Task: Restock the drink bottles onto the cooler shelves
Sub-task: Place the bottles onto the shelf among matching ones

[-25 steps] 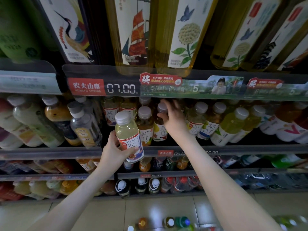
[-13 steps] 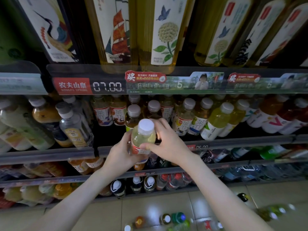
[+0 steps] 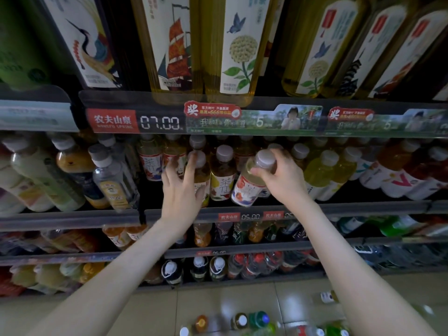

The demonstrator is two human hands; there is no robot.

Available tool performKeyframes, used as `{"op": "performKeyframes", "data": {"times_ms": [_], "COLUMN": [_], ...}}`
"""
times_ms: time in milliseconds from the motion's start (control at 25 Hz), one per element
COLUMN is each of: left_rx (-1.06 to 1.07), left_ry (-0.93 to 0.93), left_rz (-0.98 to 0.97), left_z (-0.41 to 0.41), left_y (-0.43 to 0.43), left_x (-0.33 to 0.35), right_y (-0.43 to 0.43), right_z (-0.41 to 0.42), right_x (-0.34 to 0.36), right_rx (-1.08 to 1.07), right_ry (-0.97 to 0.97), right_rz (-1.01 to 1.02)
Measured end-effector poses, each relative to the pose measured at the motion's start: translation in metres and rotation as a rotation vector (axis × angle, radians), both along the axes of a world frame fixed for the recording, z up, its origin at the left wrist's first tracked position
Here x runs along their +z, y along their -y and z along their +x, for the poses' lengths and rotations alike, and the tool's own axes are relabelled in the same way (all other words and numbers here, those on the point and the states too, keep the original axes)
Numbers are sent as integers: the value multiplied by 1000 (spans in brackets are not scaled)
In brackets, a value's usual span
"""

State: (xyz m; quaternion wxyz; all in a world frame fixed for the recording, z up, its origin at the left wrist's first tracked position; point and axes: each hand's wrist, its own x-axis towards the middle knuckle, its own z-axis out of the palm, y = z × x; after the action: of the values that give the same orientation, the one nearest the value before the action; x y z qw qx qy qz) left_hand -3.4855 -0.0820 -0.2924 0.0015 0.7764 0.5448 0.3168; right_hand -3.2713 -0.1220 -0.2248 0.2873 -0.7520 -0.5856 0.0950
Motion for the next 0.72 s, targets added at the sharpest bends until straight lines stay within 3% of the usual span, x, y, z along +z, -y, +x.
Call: {"op": "performKeyframes", "data": {"times_ms": [160,320,440,600,720], "left_rx": [-120,-163,-156,-110,-64], "left_ry": [-189,-95,-39,-110,-172], "left_rz": [-281,-377,-360,-336,-194], "left_z": [-11,-2,-2,-1,-3], "left_y": [-27,-31,-30,-25,-21], "left_x": [-7,-6,-6,-10,-15], "right_y": [-27,-43,-49,-46,-48], "right_z": [-1,0,-3,-2,-8], "right_x": [-1,-18,-25,-32,-34], "right_rx": [54,143,126,129,87], "right_ry": [169,136,97,464,554], "right_rz": [-81,-137,-85,-140,-158]}}
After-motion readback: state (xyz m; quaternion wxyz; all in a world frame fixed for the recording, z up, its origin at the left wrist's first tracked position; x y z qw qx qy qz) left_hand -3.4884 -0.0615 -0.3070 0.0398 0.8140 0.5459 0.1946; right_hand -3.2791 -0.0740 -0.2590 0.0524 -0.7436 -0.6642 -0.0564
